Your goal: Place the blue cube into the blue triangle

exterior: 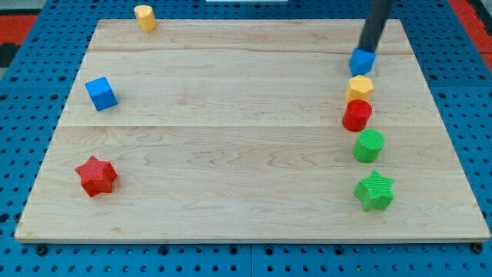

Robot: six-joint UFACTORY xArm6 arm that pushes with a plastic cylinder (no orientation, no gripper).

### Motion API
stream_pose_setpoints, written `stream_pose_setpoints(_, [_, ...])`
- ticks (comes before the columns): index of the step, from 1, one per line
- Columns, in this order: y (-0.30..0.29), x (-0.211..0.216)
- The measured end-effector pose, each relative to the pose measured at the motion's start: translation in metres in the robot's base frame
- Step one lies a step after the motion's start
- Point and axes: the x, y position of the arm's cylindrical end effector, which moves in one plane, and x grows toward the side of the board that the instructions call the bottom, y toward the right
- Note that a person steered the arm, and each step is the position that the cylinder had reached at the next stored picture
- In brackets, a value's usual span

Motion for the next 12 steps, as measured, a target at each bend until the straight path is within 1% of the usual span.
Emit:
stream_pose_setpoints(1, [-0.005,0.003])
stream_pose_setpoints(2, [-0.005,-0.021])
stream_pose_setpoints(3, [-0.099,-0.011])
stream_pose_setpoints(4, [-0.17,0.06])
stream_pose_setpoints(5, [-0.256,0.131])
stream_pose_setpoints(6, [-0.364,0.132])
stream_pose_setpoints(7, [-0.427,0.114])
stream_pose_setpoints(8, [-0.464,0.089])
stream_pose_setpoints(9, [-0.462,0.057])
stream_pose_setpoints(10, [-0.491,0.034])
stream_pose_setpoints(11, [-0.428,0.023])
stream_pose_setpoints(12, [-0.356,0.024])
